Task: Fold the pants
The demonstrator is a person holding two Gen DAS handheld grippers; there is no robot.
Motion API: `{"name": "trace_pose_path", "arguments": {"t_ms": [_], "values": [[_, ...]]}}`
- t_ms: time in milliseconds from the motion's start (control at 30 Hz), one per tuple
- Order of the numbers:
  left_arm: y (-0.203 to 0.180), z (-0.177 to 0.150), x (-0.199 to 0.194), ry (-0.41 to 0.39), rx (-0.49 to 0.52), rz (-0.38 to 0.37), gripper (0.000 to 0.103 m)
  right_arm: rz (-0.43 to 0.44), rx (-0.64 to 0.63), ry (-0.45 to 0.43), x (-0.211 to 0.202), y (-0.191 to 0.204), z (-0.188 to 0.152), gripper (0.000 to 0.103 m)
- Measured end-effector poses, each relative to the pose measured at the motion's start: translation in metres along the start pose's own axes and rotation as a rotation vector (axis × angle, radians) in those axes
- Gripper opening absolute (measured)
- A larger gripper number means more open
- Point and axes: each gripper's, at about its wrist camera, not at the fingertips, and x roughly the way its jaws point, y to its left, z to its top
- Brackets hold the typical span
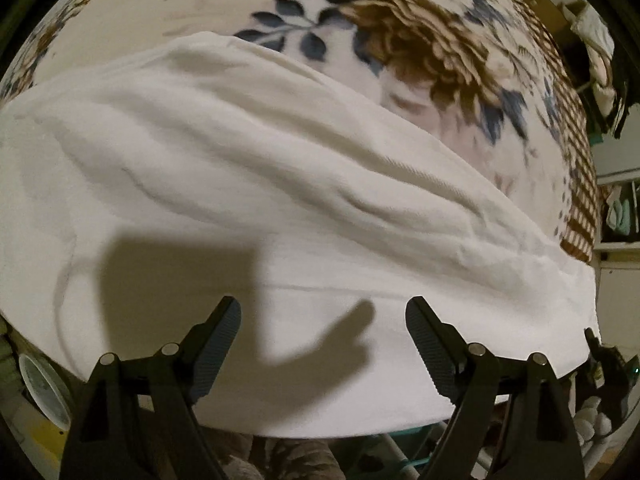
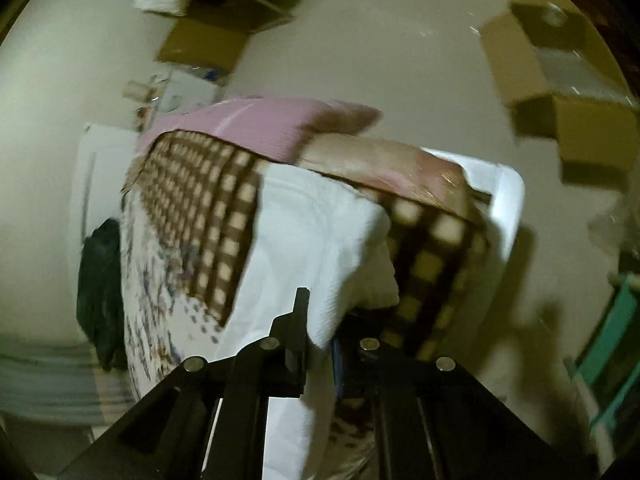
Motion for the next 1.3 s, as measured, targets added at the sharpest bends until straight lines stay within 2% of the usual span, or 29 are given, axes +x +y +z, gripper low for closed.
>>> {"name": "trace_pose_path", "arguments": {"t_ms": [67,100,133,200,267,333,367,400,433,533,633,733,833,967,1000,1100,1133,1300], "values": [[-0.002,0.0,0.009,0.01,-0.002,0.009,0.084,-0.014,0.047,0.046,0.016,-0.017,0.005,0.014],[-0.002,-0.001,0.014,0.018,-0.008,0.012,0.084,-0.016,0.07,0.065,0.022,-0.025,0.006,0.023],[-0.001,-0.002,0.019,0.026,-0.011,0.02,0.084,-0.012,0.084,0.071,0.026,-0.031,0.007,0.027],[-0.002,-0.003,0.026,0.029,-0.013,0.028,0.084,0.048,0.113,0.066,0.029,-0.041,0.007,0.029],[-0.007,-0.003,0.03,0.012,-0.006,0.028,0.09,0.104,0.151,0.06,0.033,-0.044,0.007,0.034],[-0.011,-0.004,0.033,0.006,0.006,0.034,0.098,0.118,0.158,0.049,0.036,-0.044,0.007,0.034],[-0.01,-0.005,0.035,0.006,0.013,0.043,0.1,0.113,0.146,0.046,0.038,-0.041,0.007,0.03],[-0.012,-0.005,0.037,0.008,0.017,0.051,0.103,0.086,0.112,0.05,0.04,-0.036,0.008,0.016],[-0.013,-0.006,0.039,0.011,0.02,0.065,0.103,0.067,0.077,0.058,0.04,-0.03,0.009,0.011],[-0.018,-0.007,0.043,0.017,0.02,0.094,0.103,0.095,0.01,0.052,0.025,-0.006,0.014,0.008],[-0.016,-0.001,0.043,0.018,-0.001,0.092,0.103,0.141,-0.111,0.028,0.005,0.023,0.015,0.008],[-0.006,0.002,0.04,0.012,-0.021,0.091,0.103,0.104,-0.107,0.08,0.026,0.014,0.021,0.008],[-0.01,0.002,0.042,0.008,-0.033,0.098,0.103,0.093,-0.065,0.121,0.049,-0.002,0.026,0.012],[-0.012,-0.001,0.044,-0.016,-0.04,0.116,0.103,0.157,0.005,0.121,0.063,-0.012,0.03,0.034],[0.0,0.005,0.039,-0.028,-0.039,0.118,0.103,0.182,0.039,0.116,0.066,-0.015,0.03,0.039],[-0.004,0.001,0.04,-0.049,-0.042,0.124,0.103,0.218,0.121,0.106,0.068,-0.022,0.03,0.043],[-0.005,0.001,0.041,-0.043,-0.042,0.123,0.103,0.207,0.128,0.102,0.065,-0.025,0.029,0.044],[0.0,0.007,0.04,-0.006,-0.045,0.117,0.103,0.178,0.08,0.09,0.067,-0.026,0.03,0.046]]}}
